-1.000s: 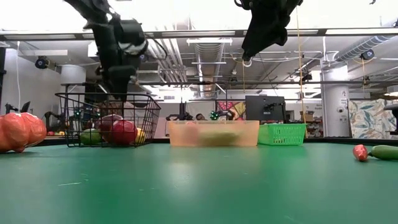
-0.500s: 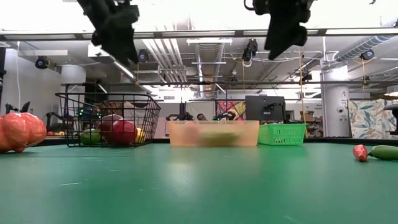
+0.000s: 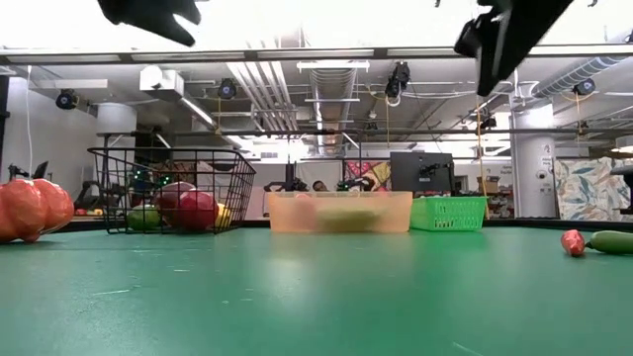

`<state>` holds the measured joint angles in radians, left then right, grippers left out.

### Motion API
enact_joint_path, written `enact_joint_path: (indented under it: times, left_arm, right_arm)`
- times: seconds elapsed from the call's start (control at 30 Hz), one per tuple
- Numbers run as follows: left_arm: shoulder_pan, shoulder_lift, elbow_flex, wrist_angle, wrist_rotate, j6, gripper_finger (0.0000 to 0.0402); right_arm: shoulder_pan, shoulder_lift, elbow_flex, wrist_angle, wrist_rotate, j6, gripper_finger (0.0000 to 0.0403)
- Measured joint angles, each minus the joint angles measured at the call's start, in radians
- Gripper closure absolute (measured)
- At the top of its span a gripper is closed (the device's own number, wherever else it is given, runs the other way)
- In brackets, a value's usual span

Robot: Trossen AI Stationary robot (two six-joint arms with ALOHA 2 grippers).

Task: Sort produce into baskets
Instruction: Put the orange chili pepper into the green basket

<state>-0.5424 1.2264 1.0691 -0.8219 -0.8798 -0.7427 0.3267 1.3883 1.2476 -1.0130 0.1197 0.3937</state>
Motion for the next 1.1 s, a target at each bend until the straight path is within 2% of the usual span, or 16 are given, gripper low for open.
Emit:
enact_joint_path:
  times: [0.17,0.43,0.77,1.1]
  left_arm:
    - [-0.093,0.043,0.000,0.024,-0.028,-0.063,0.0110]
    - [-0.119,0.108,0.000,0.069,-0.028,-0.087,0.0110]
    - [-0.119,0.129,0.000,0.086,-0.028,-0.087,0.0110]
    - [-0.119,0.129,0.000,0.092,-0.028,-0.087,0.0110]
  right_arm:
    - [0.084,0.046,-0.003,0.004,0.002,-0.019,0.0216]
    - [0.165,0.176,-0.009,0.010,0.011,-0.012,0.0216]
    - [0.193,0.325,-0.015,0.014,0.011,-0.078,0.0216]
    - [0.193,0.336,-0.079,0.083,0.012,-0.124,0.0216]
